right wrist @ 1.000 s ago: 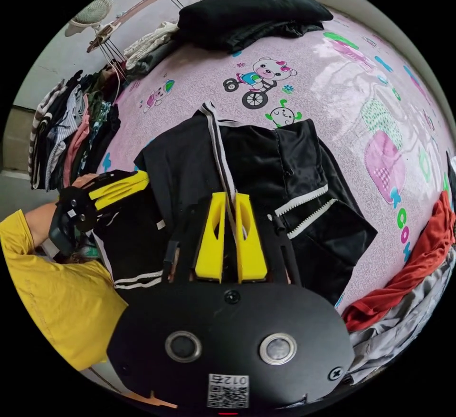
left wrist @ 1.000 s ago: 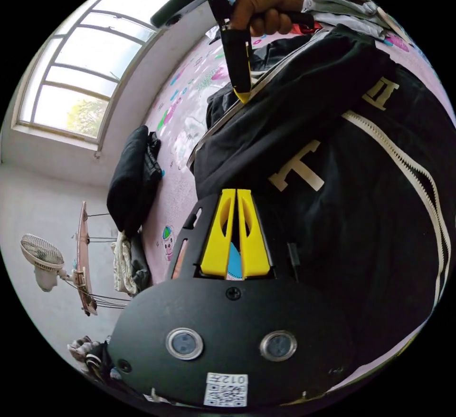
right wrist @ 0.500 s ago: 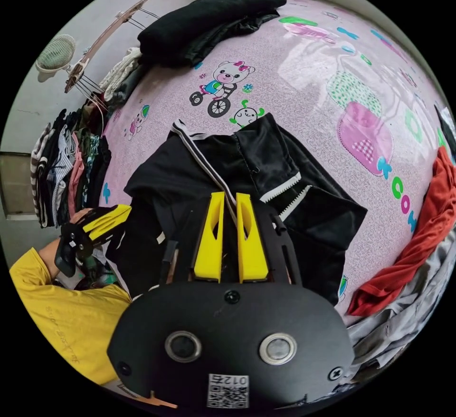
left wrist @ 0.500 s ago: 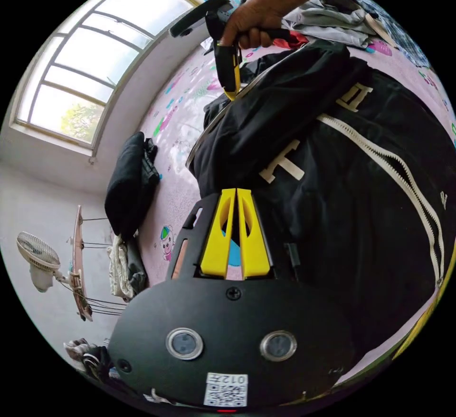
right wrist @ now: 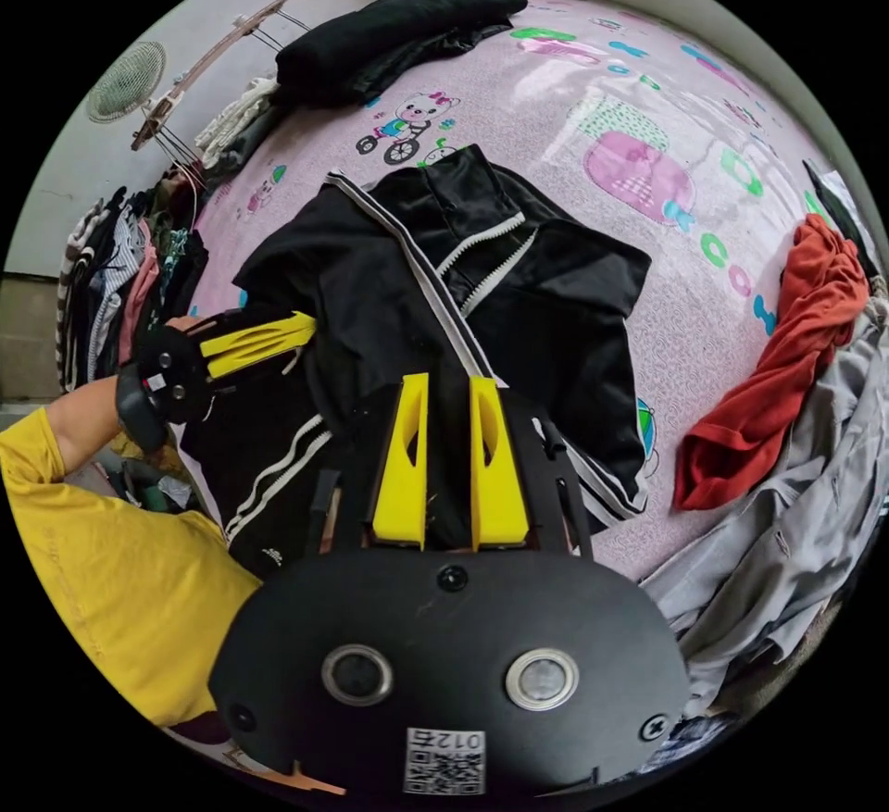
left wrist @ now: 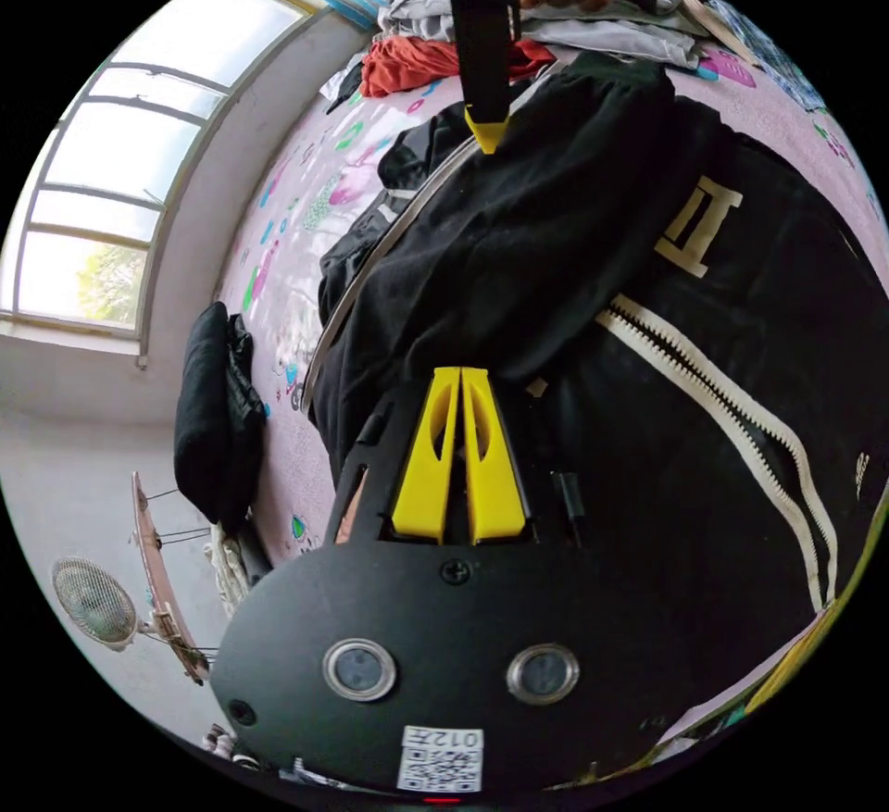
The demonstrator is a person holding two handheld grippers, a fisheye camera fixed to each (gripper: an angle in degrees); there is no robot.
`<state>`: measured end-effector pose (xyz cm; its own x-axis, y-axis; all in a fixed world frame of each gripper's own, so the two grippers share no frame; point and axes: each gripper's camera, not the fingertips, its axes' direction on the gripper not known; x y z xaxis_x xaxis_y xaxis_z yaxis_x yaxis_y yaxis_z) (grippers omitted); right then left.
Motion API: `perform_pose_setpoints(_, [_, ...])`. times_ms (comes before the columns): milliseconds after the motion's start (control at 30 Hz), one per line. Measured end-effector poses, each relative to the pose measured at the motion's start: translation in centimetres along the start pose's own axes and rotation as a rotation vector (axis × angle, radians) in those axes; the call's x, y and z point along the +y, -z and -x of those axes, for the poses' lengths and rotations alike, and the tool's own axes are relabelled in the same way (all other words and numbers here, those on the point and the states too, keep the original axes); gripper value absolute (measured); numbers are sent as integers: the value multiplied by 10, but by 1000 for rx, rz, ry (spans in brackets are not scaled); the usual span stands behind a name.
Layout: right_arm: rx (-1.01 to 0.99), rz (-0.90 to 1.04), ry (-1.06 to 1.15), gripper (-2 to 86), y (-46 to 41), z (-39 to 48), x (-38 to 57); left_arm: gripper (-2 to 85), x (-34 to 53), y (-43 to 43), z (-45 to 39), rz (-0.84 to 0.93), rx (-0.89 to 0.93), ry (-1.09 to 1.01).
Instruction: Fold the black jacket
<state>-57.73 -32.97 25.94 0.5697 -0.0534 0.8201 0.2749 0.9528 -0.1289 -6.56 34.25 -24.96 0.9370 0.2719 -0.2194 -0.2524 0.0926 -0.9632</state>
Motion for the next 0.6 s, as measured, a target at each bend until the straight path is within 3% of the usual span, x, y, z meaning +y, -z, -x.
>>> perform_pose_setpoints(100, [6,-23,-18,72,5,1,10,-1,4,21,11,-68,30,14])
perform_pose_setpoints(600, [85,-110,-84,93,51,23,107,-1,13,2,59,0,-53,-1])
